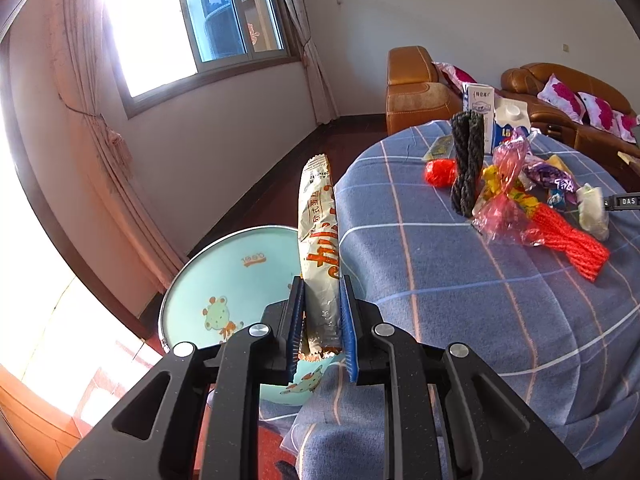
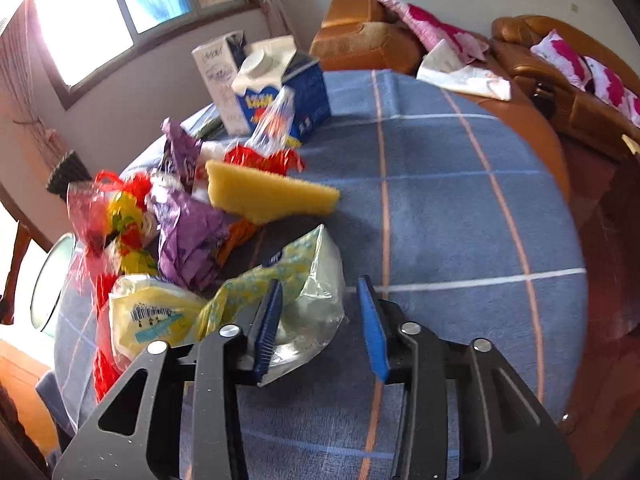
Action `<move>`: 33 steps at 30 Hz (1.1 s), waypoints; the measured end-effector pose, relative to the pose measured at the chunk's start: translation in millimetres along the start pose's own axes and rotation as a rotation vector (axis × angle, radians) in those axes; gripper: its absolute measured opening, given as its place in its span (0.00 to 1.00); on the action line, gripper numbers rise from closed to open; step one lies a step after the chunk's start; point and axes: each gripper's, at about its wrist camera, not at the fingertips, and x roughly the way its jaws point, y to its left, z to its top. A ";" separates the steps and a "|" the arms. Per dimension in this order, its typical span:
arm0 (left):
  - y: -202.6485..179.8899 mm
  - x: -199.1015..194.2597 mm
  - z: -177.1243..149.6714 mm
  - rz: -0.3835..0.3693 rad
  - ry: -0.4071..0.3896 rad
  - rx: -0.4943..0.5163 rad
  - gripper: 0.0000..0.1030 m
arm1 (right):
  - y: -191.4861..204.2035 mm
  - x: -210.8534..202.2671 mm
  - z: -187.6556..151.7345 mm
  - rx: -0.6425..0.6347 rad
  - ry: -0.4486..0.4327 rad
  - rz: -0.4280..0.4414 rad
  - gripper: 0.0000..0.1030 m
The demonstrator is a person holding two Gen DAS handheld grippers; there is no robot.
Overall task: Collect trash
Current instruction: 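Carry the wrapper to the bin with the left tool while the right tool grasps the yellow bag, then hold the wrapper over the bin with the left tool while the right tool brings the yellow bag over it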
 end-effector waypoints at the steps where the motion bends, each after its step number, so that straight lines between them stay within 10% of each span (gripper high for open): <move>1: 0.1 1.0 -1.4 0.000 0.003 0.000 0.17 | 1.2 0.0 -2.1 -0.004 0.004 0.003 0.26; 17: 14.6 -5.0 -4.4 0.116 0.009 0.016 0.17 | 32.6 -98.5 -11.6 0.162 -0.317 0.019 0.12; 33: 42.7 13.9 -16.6 0.290 0.055 0.064 0.17 | 185.3 -56.9 18.4 -0.082 -0.338 0.086 0.12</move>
